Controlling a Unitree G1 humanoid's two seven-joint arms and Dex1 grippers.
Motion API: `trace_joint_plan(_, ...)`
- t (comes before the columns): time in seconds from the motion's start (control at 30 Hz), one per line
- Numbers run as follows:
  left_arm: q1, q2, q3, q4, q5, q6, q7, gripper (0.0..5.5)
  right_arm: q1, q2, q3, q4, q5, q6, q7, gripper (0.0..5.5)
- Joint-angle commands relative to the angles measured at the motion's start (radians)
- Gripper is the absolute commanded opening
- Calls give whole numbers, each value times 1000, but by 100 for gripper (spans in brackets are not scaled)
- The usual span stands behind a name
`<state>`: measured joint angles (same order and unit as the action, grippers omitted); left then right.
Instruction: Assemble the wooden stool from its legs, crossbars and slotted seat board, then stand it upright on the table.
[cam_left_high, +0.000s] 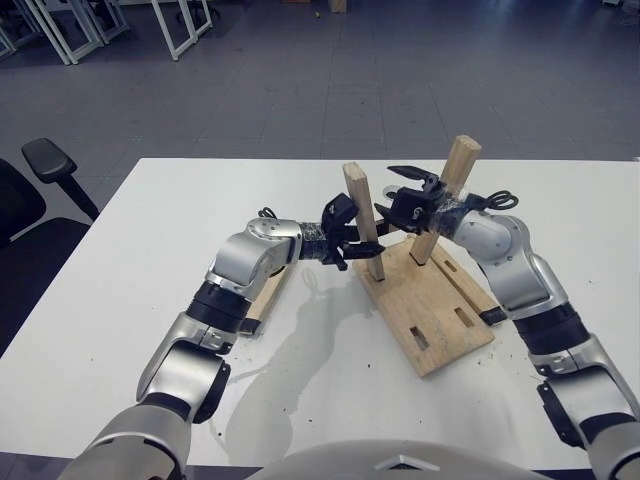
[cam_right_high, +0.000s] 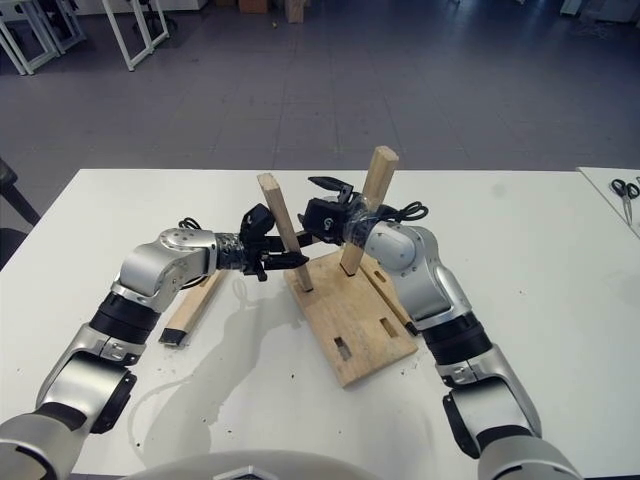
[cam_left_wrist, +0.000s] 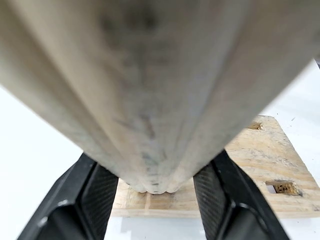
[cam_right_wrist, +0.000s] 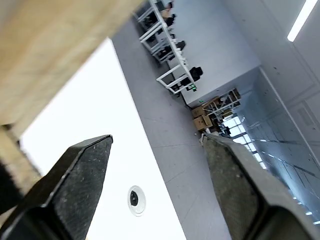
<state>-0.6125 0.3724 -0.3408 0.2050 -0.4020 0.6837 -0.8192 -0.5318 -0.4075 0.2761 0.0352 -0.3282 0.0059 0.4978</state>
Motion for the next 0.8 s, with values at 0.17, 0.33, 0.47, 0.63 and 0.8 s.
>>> trace_joint_plan(0.17,77,17,19,-23,57,6,34,240,-59,25,-131,-63,59,-31,-122,330)
trace_joint_plan(0.33,78,25,52,-91,84,-66,14,316,-22,14,-152,-97,84,-21,-115,330)
trace_joint_plan(0.47,145,98,61,-183,109,-43,13,345,73,2,-216,-246,292,31,3,330)
trace_joint_plan(0.63,318,162,157,-349,98,13,82,345,297,-133,-340,-417,526,165,182,330)
trace_joint_plan(0.8,264,25,445,-343,7,-50,303,345,537,-315,-325,-292,412,19,317,330)
